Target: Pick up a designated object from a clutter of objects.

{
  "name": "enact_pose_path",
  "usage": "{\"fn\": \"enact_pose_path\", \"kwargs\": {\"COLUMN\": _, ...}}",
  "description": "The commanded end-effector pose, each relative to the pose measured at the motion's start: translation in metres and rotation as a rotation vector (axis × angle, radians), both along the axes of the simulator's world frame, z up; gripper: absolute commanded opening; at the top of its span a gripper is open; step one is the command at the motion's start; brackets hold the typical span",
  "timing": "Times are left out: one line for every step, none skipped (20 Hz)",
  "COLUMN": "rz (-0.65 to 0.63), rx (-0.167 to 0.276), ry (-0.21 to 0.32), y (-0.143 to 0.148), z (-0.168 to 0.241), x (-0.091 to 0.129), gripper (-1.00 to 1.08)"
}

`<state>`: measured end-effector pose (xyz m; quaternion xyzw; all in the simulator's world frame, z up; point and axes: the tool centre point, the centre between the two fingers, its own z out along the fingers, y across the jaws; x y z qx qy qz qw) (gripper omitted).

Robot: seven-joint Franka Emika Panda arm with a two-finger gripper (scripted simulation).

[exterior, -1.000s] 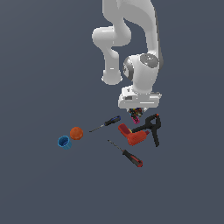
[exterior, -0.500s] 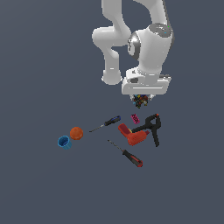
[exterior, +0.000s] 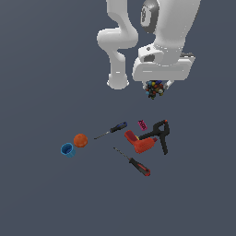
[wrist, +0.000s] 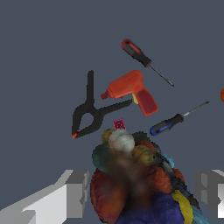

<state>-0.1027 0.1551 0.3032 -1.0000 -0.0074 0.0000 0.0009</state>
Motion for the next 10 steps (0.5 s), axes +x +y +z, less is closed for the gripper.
{"fn": "enact_pose_path", "kwargs": {"rz": -0.001, "rx": 0.0, "ry": 0.0, "y": 0.003, "z": 0.024, "x": -0.001, "gripper": -1.0}}
{"fn": "enact_pose_path", "kwargs": {"rz": -0.001, "rx": 0.0, "ry": 0.0, "y": 0.004, "z": 0.034, "x": -0.001, "gripper": -1.0}}
{"fn": "enact_pose_path", "kwargs": {"rz": -0.001, "rx": 0.0, "ry": 0.0, "y": 0.005, "z": 0.042, "x": -0.001, "gripper": -1.0}}
{"fn": "enact_pose_path", "kwargs": {"rz": -0.001, "rx": -0.001, "ry": 0.0, "y": 0.006, "z": 0.051, "x": -0.001, "gripper": -1.0}}
{"fn": "enact_pose_path", "kwargs": {"rz": -0.001, "rx": -0.001, "ry": 0.0, "y": 0.007, "z": 0.059, "x": -0.001, "gripper": -1.0}}
{"fn": "enact_pose_path", "kwargs": {"rz": -0.001, "rx": -0.001, "ry": 0.0, "y": 0.008, "z": 0.066, "x": -0.001, "gripper": -1.0}}
{"fn": "enact_pose_path", "kwargs": {"rz": -0.001, "rx": -0.001, "ry": 0.0, "y": 0.008, "z": 0.073, "x": -0.001, "gripper": -1.0}}
{"fn": "enact_pose_path", "kwargs": {"rz": -0.002, "rx": -0.002, "ry": 0.0, "y": 0.009, "z": 0.08, "x": -0.001, "gripper": -1.0}}
{"fn": "enact_pose_path", "kwargs": {"rz": -0.002, "rx": -0.002, "ry": 0.0, "y": 0.01, "z": 0.086, "x": -0.001, "gripper": -1.0}}
{"fn": "enact_pose_path", "kwargs": {"rz": -0.002, "rx": -0.002, "ry": 0.0, "y": 0.011, "z": 0.092, "x": -0.001, "gripper": -1.0}}
